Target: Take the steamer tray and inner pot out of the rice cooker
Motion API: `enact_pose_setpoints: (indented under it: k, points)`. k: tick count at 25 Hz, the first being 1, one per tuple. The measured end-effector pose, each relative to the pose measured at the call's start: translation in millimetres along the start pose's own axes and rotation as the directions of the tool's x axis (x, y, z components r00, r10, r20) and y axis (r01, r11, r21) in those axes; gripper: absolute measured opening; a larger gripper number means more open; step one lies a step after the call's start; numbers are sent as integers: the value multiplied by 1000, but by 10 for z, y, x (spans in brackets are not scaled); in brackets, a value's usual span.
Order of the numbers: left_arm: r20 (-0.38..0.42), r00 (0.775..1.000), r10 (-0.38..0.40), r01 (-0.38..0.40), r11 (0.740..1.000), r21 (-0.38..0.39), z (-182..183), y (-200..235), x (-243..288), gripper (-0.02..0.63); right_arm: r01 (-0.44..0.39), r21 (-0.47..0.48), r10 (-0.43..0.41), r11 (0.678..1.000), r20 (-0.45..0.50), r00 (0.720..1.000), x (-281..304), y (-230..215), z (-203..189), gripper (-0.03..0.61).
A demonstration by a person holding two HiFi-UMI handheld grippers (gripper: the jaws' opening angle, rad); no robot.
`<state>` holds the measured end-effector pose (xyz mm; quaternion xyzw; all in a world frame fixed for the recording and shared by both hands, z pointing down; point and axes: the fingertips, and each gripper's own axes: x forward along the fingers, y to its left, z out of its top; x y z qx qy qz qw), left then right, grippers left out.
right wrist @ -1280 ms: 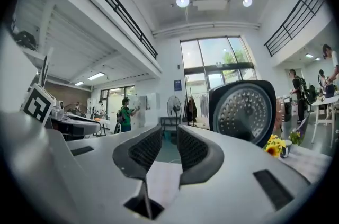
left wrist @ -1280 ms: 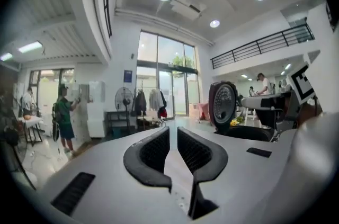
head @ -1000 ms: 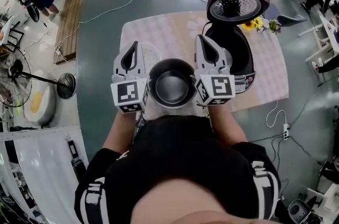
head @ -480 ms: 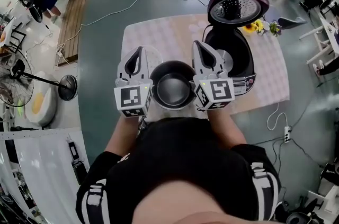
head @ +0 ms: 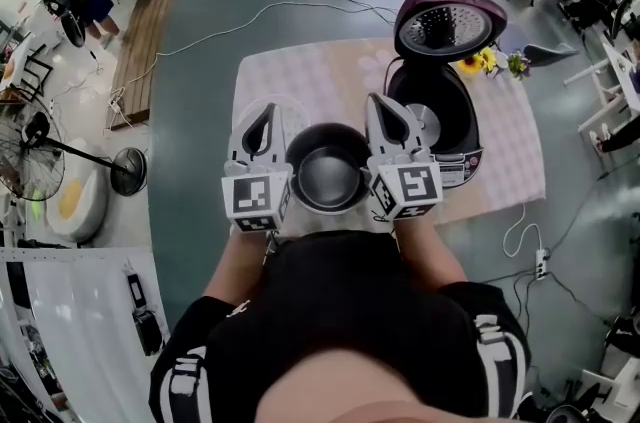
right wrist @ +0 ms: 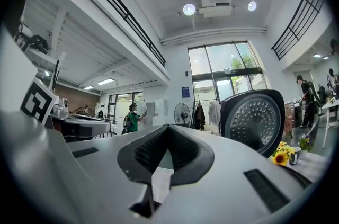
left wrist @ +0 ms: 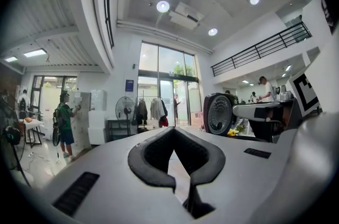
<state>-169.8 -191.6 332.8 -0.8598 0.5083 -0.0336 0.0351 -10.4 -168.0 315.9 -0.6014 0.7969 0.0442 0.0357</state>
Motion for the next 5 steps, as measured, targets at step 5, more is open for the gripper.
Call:
enact_pose_setpoints:
  k: [5]
  points:
    - [-9,1000,-6,6,1000,-4,-35,-70,-57,3,5,1,-5,1000,-17,1000,-77,12,-58,-2]
